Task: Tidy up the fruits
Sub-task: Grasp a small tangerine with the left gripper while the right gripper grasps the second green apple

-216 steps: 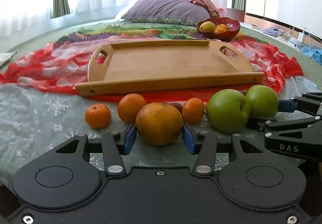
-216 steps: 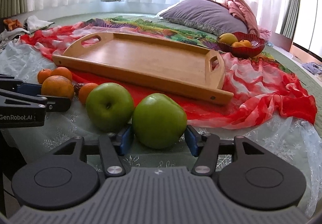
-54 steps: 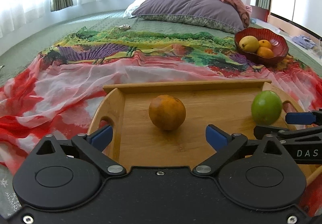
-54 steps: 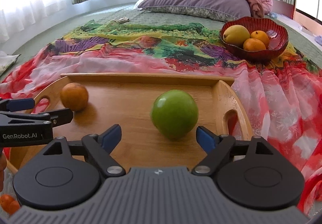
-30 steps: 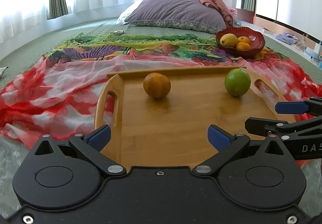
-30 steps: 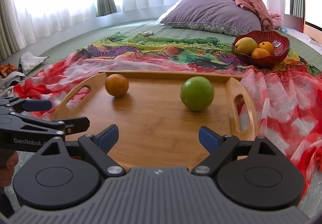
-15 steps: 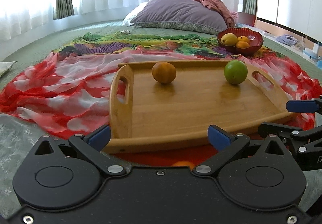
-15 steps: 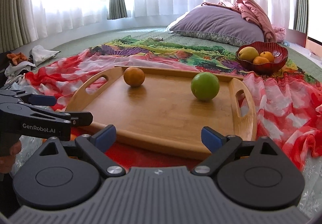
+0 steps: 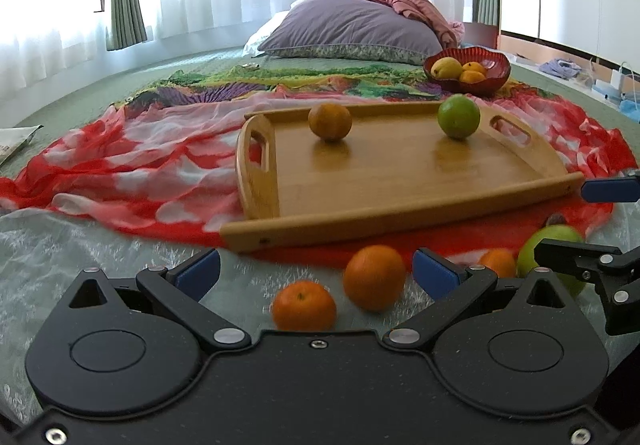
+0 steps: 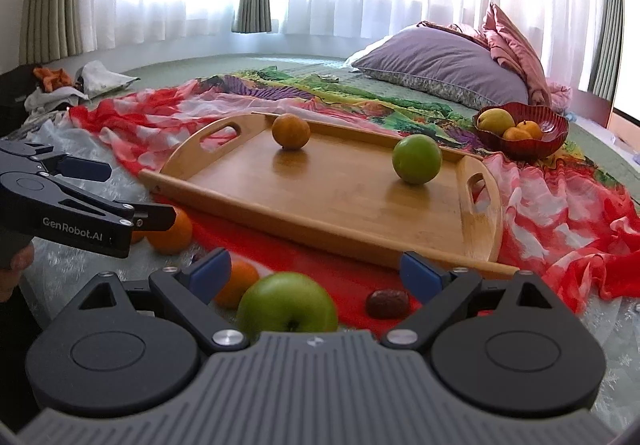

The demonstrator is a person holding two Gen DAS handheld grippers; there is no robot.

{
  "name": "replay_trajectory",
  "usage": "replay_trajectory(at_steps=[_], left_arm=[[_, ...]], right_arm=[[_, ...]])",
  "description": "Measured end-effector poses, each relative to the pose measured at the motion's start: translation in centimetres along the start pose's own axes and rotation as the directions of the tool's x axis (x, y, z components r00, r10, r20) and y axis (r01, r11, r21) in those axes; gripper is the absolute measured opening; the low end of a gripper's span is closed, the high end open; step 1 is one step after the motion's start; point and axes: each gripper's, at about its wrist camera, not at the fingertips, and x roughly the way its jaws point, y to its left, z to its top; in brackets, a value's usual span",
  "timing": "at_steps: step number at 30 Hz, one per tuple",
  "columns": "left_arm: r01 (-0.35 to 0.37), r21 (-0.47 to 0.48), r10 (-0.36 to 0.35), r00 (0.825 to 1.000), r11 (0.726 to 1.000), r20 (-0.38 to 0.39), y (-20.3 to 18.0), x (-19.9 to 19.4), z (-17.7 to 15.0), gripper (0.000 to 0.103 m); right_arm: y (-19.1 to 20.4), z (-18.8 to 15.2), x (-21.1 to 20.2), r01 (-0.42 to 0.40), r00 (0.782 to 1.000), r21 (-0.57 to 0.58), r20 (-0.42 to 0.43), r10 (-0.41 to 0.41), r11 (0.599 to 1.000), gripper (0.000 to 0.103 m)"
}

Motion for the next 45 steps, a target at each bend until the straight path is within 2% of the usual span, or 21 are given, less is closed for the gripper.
replay_trajectory(at_steps=[5, 9, 16, 26, 30, 36, 45], left_arm=[[0.024, -0.013, -0.024, 1.000, 1.000, -0.011, 0.1, -0.4, -0.8, 0.090], [0.017, -0.013, -0.017, 1.000, 1.000, -0.007, 0.2, -0.9, -1.3, 0.079], [0.024, -0.004, -0.024, 1.000, 1.000, -0.007, 0.5, -1.5, -1.9, 0.059], [0.017, -0.020, -0.018, 1.000, 1.000, -0.003, 0.7, -1.0, -2.3, 0.055], [0.030, -0.028, -0.030, 1.000, 0.999, -0.001, 0.8, -0.9, -2.3, 0.049], [0.037, -0.060, -0.038, 0.999, 0.998, -0.005, 0.9, -1.2, -2.4, 0.045], [0.017, -0.073, -0.018, 1.000, 0.997, -0.014, 1.1, -0.8, -2.8, 0.044]], right_arm=[[0.7, -0.8, -0.3, 0.005, 1.000, -0.008, -0.005, -0.006, 1.000, 0.097], [1.0, -1.5, -0.4, 0.008, 1.000, -0.009, -0.012, -0.008, 1.000, 0.095], [1.3, -2.2, -0.6, 0.012, 1.000, -0.011, -0.018, -0.012, 1.000, 0.085], [1.6, -2.5, -0.3, 0.016, 1.000, -0.017, -0.022, -0.017, 1.000, 0.073], [1.8, -2.6, -0.2, 0.024, 0.999, -0.024, -0.021, -0.025, 0.999, 0.071], [1.9, -2.8, 0.1, 0.032, 0.999, -0.017, -0.019, -0.032, 0.999, 0.071], [2.0, -3.4, 0.7, 0.039, 0.999, -0.014, -0.034, -0.040, 0.999, 0.071]])
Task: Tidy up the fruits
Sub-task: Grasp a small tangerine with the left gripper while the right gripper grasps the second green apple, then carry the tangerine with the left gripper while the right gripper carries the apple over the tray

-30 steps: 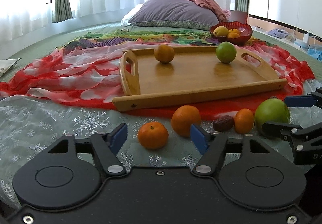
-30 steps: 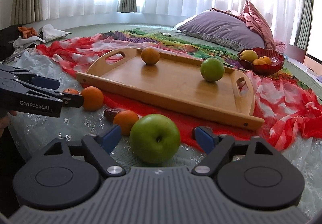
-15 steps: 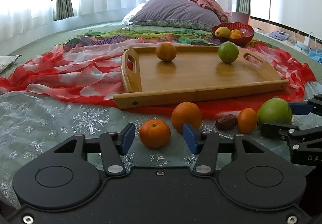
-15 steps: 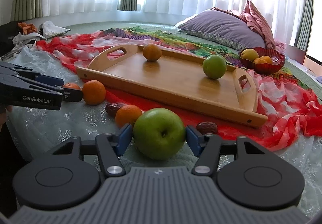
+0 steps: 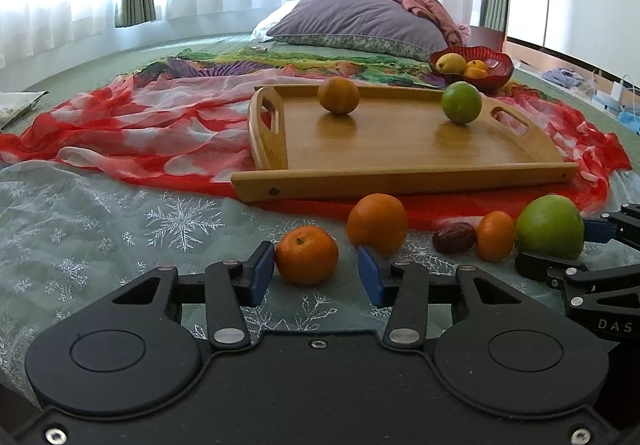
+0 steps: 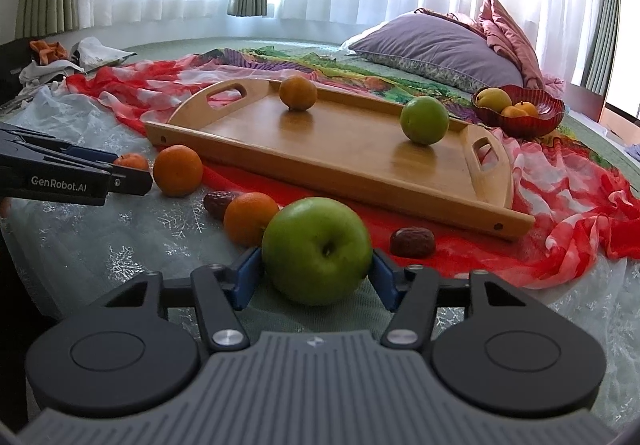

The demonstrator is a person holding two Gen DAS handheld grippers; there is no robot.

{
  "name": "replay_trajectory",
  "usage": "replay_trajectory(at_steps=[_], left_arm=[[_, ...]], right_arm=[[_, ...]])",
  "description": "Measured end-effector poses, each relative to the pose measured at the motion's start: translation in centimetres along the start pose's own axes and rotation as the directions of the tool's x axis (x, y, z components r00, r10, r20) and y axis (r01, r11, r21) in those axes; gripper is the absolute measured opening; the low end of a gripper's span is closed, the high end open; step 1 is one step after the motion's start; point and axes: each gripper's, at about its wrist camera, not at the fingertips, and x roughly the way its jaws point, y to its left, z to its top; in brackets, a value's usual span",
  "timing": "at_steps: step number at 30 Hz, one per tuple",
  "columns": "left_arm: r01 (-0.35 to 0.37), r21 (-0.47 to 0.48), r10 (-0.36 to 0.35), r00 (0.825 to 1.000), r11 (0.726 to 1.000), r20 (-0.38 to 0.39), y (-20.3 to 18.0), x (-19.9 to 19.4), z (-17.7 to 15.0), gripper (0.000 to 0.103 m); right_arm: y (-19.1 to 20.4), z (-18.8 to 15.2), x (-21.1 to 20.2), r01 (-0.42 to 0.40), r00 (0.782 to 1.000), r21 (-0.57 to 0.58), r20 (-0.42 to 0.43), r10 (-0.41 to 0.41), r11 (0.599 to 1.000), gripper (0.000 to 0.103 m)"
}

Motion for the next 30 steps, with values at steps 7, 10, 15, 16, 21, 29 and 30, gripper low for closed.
replay_trajectory(at_steps=[7, 10, 15, 16, 21, 29, 30], left_arm=[[-0.023, -0.007, 0.023, 1.000, 1.000, 0.011, 0.2, 0.2, 0.1, 0.033], [-0.018, -0.022, 0.019, 1.000, 1.000, 0.013, 0.4, 0.2, 0.2, 0.032], [-0.030, -0.009, 0.030, 0.998, 1.000, 0.049, 0.0, -0.4, 0.6, 0.032], [-0.029, -0.006, 0.029, 0.998, 1.000, 0.057, -0.2, -0.6, 0.7, 0.032], [-0.021, 0.011, 0.020, 0.995, 1.000, 0.097, -0.9, -1.0, 2.5, 0.032], [-0.010, 0.016, 0.007, 0.989, 1.000, 0.146, -1.7, 0.3, 6.6, 0.032], [-0.008, 0.011, 0.007, 0.989, 1.000, 0.150, -1.7, 0.6, 7.1, 0.032]], right_arm=[[0.0, -0.1, 0.3, 0.005, 1.000, 0.011, 0.011, -0.005, 1.000, 0.062], [0.2, -0.2, 0.3, 0.010, 1.000, 0.007, 0.017, -0.010, 1.000, 0.061], [0.0, -0.2, -0.2, 0.012, 0.999, 0.024, 0.031, -0.013, 1.000, 0.060], [-0.1, -0.1, -0.3, 0.010, 0.999, 0.031, 0.035, -0.011, 0.999, 0.060], [-0.8, 0.9, -1.2, 0.008, 0.997, 0.070, 0.071, -0.013, 0.998, 0.060], [-2.8, 3.8, -0.9, 0.073, 0.989, 0.099, 0.118, -0.085, 0.992, 0.060], [-3.2, 4.2, -0.6, 0.086, 0.988, 0.105, 0.118, -0.098, 0.991, 0.060]])
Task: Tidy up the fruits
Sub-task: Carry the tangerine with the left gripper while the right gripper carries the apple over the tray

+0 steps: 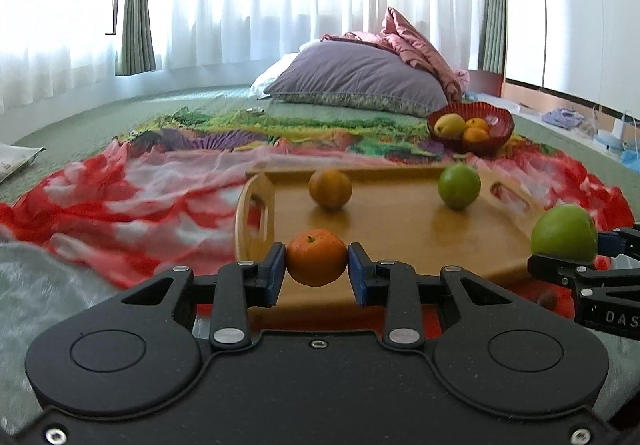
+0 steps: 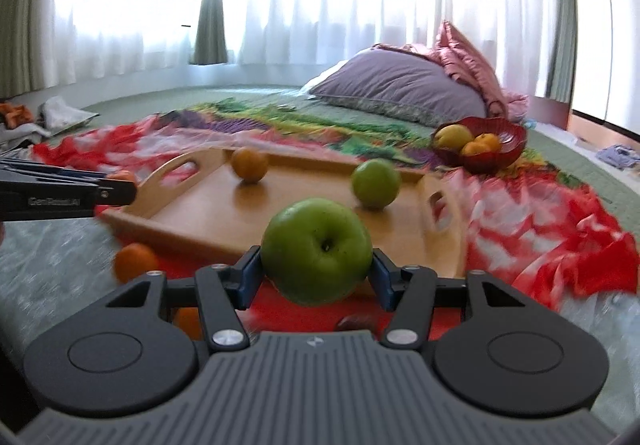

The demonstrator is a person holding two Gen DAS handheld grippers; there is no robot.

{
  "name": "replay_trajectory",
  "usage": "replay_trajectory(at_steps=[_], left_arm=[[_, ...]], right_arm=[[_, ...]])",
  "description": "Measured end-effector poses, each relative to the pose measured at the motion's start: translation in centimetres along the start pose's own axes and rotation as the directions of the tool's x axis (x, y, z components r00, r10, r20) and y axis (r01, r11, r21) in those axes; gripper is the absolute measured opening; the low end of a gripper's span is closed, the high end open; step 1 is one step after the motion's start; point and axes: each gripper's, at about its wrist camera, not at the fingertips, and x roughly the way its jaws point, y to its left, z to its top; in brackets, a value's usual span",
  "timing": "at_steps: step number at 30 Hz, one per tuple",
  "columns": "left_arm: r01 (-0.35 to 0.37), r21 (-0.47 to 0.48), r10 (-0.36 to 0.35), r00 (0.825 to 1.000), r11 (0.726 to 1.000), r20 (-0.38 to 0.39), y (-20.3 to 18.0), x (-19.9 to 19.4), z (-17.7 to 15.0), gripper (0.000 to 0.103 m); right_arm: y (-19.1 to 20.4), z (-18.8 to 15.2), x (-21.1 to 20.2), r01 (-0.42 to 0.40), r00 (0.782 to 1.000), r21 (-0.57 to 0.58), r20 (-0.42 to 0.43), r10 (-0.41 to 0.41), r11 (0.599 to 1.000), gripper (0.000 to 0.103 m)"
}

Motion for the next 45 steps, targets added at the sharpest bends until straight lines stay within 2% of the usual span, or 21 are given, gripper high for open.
replay_trajectory(at_steps=[6, 12, 24, 45], left_arm=[[0.013, -0.019, -0.013, 1.000, 1.000, -0.008, -0.2, 2.9, 2.2, 0.032], [0.009, -0.044, -0.011, 0.998, 0.999, -0.059, -0.4, 6.7, 3.1, 0.032], [-0.018, -0.039, 0.013, 0.992, 0.999, -0.128, -1.3, 12.6, 3.4, 0.032], [-0.036, -0.008, 0.034, 0.985, 0.999, -0.169, -1.7, 14.9, 2.7, 0.032]], right_arm=[[-2.3, 2.1, 3.2, 0.052, 0.998, 0.051, -0.027, -0.050, 0.997, 0.060], [-4.4, 3.3, 6.5, 0.068, 0.995, 0.117, -0.077, -0.059, 0.991, 0.060], [-5.1, 3.7, 12.0, 0.094, 0.985, 0.113, -0.155, -0.076, 0.989, 0.060], [-5.5, 3.2, 13.7, 0.100, 0.979, 0.131, -0.188, -0.075, 0.986, 0.060]])
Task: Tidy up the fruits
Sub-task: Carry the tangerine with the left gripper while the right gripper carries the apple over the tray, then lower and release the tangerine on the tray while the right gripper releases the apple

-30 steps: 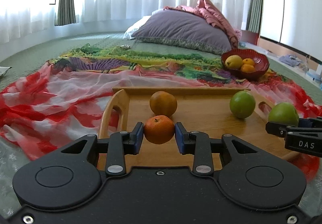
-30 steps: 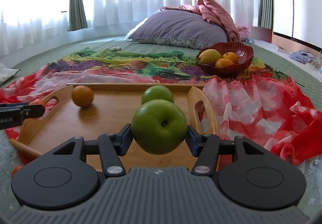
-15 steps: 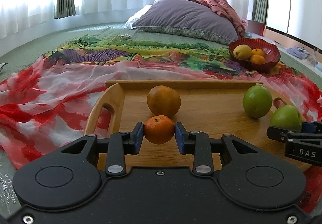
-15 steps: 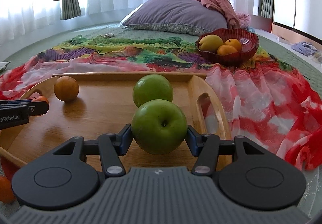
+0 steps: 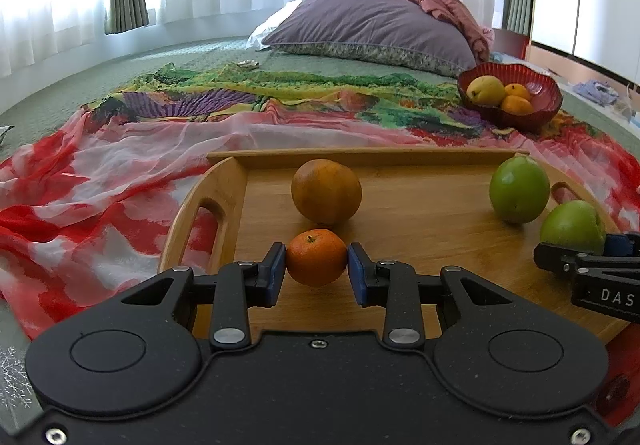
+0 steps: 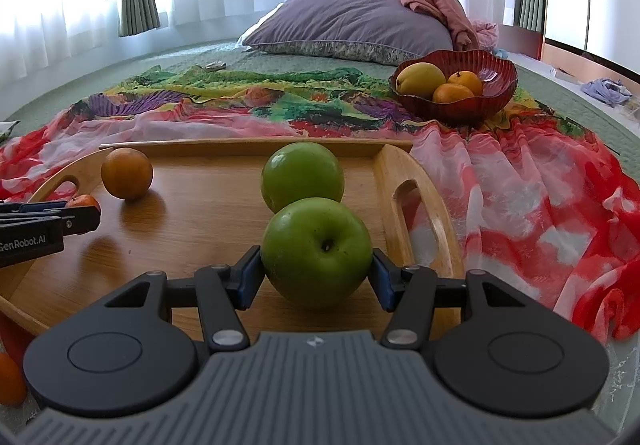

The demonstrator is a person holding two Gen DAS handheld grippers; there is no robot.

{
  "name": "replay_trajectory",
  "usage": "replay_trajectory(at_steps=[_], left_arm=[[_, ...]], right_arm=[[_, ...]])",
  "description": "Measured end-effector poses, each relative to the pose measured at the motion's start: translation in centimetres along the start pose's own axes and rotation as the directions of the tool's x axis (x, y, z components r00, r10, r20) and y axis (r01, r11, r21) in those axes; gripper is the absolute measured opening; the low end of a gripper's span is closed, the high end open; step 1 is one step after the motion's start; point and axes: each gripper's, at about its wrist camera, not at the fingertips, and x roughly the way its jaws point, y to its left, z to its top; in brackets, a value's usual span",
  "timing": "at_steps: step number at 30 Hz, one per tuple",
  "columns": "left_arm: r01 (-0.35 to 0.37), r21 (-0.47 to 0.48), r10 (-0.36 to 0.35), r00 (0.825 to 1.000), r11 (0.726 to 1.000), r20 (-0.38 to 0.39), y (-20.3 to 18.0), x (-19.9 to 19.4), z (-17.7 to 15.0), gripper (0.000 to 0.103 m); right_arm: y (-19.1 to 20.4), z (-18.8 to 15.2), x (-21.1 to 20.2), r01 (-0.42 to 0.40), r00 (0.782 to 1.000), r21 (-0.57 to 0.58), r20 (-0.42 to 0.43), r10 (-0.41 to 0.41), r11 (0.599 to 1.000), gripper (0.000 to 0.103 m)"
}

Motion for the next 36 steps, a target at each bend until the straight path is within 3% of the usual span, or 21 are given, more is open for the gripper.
replay_trajectory(at_steps=[26, 34, 36], left_arm=[[0.004, -0.004, -0.004, 0.999, 1.000, -0.036, 0.1, 0.5, 0.0, 0.033], [0.006, 0.005, -0.006, 1.000, 1.000, -0.015, 0.1, -0.6, 0.0, 0.049], [0.004, 0.007, -0.003, 1.000, 1.000, -0.014, 0.2, -1.0, -0.1, 0.057]], right_arm=[[0.4, 0.1, 0.0, -0.005, 1.000, -0.027, -0.018, 0.005, 1.000, 0.061], [0.4, -0.3, -0.5, -0.012, 1.000, -0.053, -0.024, 0.010, 0.999, 0.072], [0.4, -0.4, -0.7, -0.011, 1.000, -0.064, -0.023, 0.009, 0.998, 0.073]])
